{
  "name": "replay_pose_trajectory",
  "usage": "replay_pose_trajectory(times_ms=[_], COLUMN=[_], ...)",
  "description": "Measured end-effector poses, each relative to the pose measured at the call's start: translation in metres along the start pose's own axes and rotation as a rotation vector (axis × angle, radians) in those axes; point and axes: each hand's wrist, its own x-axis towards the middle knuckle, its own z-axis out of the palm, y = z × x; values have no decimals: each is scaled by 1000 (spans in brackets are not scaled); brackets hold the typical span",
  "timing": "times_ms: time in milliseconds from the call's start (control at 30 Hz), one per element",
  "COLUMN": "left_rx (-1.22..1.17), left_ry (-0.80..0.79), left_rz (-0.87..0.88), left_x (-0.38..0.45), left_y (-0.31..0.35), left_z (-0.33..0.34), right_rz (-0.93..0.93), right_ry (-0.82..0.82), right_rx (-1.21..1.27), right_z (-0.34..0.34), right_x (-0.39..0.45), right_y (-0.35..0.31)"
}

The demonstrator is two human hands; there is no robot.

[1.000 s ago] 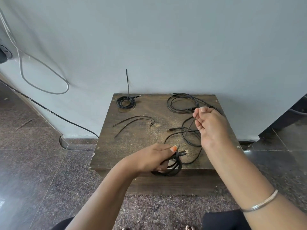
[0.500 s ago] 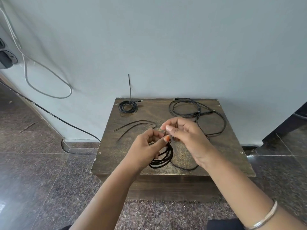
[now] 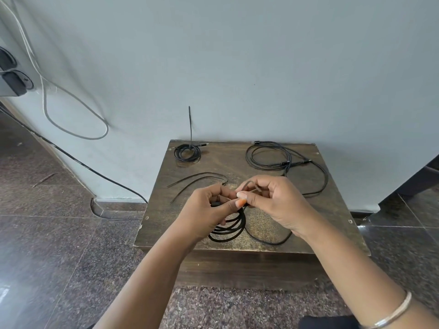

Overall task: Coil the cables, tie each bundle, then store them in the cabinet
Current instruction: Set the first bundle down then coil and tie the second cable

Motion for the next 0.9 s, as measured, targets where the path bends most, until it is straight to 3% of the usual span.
replay_pose_trajectory(times_ms=[233,500,700,900], left_rx=[-57,-23,-96,-359], left_ry=[-69,-149,-104,25], left_rz=[-66,-132,-169,-253], left_x=[-2,-1,-6,1], left_y=[0,-1,-5,-3], left_z=[1,-7,-1,-2], right_rz=[-54,129,314,407], right_ry=[106,246,191,1], right_rx=[-147,-138,159,363], right_z=[2,26,12,8], right_x=[1,0,6,2], right_y=[-1,5,2,2])
